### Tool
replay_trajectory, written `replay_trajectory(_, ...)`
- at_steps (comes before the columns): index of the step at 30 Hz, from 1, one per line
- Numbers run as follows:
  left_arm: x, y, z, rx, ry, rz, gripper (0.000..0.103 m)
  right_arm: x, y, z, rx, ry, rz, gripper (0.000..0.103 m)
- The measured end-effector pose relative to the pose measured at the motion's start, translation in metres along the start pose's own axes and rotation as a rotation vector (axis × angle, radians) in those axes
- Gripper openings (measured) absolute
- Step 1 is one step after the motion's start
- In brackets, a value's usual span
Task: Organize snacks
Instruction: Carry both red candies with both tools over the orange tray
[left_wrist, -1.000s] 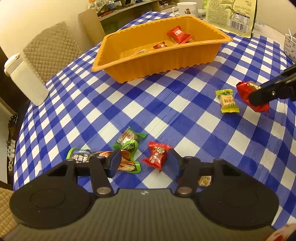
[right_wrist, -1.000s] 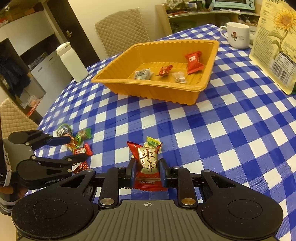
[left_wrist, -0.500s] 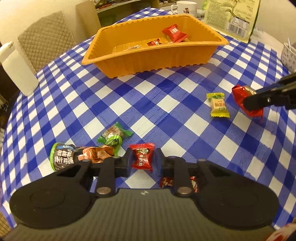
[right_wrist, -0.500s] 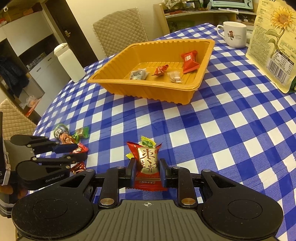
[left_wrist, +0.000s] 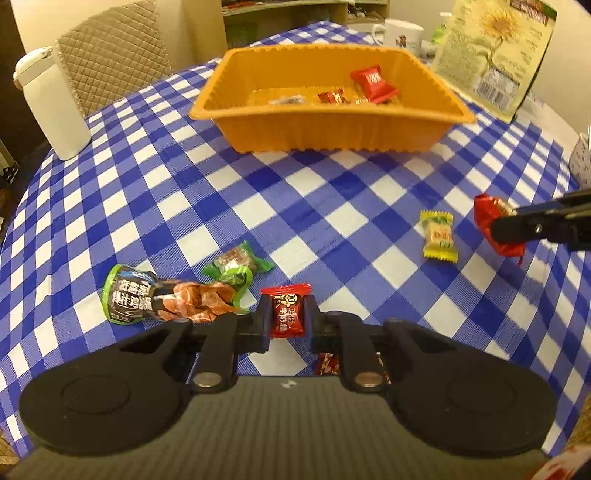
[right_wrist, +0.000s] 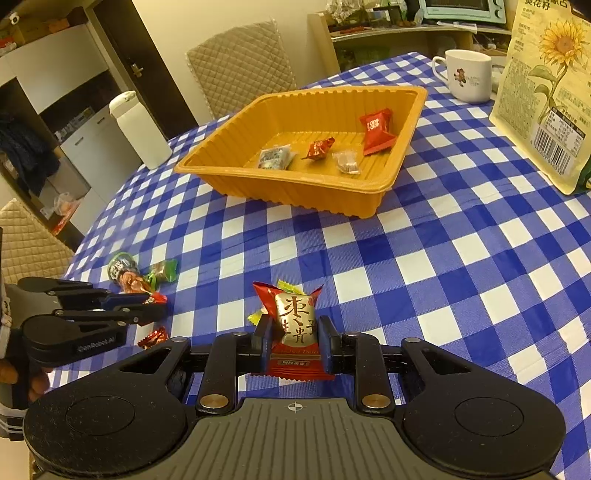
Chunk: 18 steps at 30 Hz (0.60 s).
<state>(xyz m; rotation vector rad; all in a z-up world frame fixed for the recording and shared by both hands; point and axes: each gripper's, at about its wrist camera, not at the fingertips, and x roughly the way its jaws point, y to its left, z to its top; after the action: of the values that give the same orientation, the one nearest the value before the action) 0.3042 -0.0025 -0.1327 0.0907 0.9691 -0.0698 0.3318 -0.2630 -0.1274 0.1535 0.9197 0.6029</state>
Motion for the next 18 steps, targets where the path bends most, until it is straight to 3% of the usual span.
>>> replay_trajectory(8,-0.022,0.008,0.024,-0.031,-0.08,0.0,0.016,-0.002,0.001,0.012,-0.012,-0.028,0.01,0.026)
replay_trajectory(18,-0.031,0.018,0.069,-0.061,-0.177,-0.003,0.016,-0.001,0.002,0.061,-0.053,-0.118,0.016,0.026)
